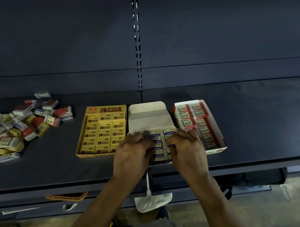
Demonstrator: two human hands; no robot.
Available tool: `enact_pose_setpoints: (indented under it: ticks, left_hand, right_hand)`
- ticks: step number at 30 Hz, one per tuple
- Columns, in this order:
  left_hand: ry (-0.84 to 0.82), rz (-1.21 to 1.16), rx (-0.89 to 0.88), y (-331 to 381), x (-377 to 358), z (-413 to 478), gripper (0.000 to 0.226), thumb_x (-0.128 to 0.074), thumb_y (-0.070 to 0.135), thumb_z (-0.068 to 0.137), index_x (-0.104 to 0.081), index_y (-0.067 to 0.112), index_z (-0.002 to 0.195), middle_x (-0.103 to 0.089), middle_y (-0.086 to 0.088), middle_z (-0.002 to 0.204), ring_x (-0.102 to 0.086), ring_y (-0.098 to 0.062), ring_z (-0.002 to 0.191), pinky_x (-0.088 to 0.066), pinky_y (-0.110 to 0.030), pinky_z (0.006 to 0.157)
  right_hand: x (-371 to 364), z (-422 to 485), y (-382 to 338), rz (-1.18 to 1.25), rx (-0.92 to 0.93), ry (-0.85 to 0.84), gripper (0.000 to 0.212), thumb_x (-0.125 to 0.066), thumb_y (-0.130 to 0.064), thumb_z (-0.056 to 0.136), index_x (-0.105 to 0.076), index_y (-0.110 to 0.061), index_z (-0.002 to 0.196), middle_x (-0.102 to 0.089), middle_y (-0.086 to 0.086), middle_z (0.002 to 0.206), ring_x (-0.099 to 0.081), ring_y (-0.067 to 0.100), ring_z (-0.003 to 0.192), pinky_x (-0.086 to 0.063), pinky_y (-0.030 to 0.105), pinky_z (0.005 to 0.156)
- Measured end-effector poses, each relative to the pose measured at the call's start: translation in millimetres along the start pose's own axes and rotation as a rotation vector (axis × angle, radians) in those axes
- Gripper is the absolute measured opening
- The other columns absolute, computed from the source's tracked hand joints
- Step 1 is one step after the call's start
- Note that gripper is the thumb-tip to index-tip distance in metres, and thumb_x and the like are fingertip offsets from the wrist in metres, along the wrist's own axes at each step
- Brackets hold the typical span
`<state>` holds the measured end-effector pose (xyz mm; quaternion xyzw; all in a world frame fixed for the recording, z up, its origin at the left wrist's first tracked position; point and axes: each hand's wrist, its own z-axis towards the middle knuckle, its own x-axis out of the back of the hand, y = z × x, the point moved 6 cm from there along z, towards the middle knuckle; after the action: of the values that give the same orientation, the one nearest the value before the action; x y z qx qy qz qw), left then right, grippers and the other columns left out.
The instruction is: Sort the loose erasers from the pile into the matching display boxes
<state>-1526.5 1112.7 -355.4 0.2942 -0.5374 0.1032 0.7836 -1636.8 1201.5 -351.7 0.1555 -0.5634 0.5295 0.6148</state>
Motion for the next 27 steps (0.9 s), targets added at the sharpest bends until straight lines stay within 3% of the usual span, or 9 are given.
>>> enact_pose_setpoints:
  ticks: [8,17,24,27]
  left_hand:
    - [-0.009,0.052,0.002,-2,-5,-1,0.020,-0.082,0.019,0.064,-0.074,0.014,0.081,-0.063,-0.005,0.083,-0.063,-0.027,0.077,-0.054,-0.032,0.062]
    - [0.072,-0.094,0.002,-16,18,-14,0.030,-0.078,0.014,0.070,-0.070,0.014,0.099,-0.064,-0.005,0.096,-0.062,-0.026,0.088,-0.052,-0.032,0.075]
    - [0.115,-0.050,0.063,-54,39,-30,0.025,-0.072,0.009,0.070,-0.070,0.012,0.095,-0.066,-0.006,0.094,-0.061,-0.031,0.084,-0.052,-0.033,0.066]
    - [0.140,-0.049,0.080,-70,51,-37,0.027,-0.064,0.015,0.072,-0.070,0.014,0.098,-0.067,-0.004,0.097,-0.062,-0.029,0.085,-0.054,-0.035,0.062]
  right_hand:
    - [-2,-1,-1,-0.013,-0.007,-0.016,0.018,-0.076,-0.003,0.062,-0.072,-0.013,0.076,-0.067,0.001,0.087,-0.056,0.032,0.085,-0.054,0.036,0.058]
    - [3,2,-22,0.027,-0.016,0.087,0.017,-0.068,0.000,0.069,-0.071,-0.013,0.079,-0.065,0.005,0.085,-0.058,0.033,0.084,-0.051,0.032,0.057]
    - [-28,0,-85,0.138,0.138,0.009,0.021,-0.048,-0.021,0.080,-0.068,-0.015,0.084,-0.063,0.001,0.089,-0.051,0.021,0.090,-0.048,0.028,0.067]
    - [-43,0,-109,0.163,0.180,-0.035,0.020,-0.051,-0.020,0.080,-0.068,-0.017,0.089,-0.063,-0.001,0.093,-0.050,0.020,0.094,-0.046,0.025,0.072]
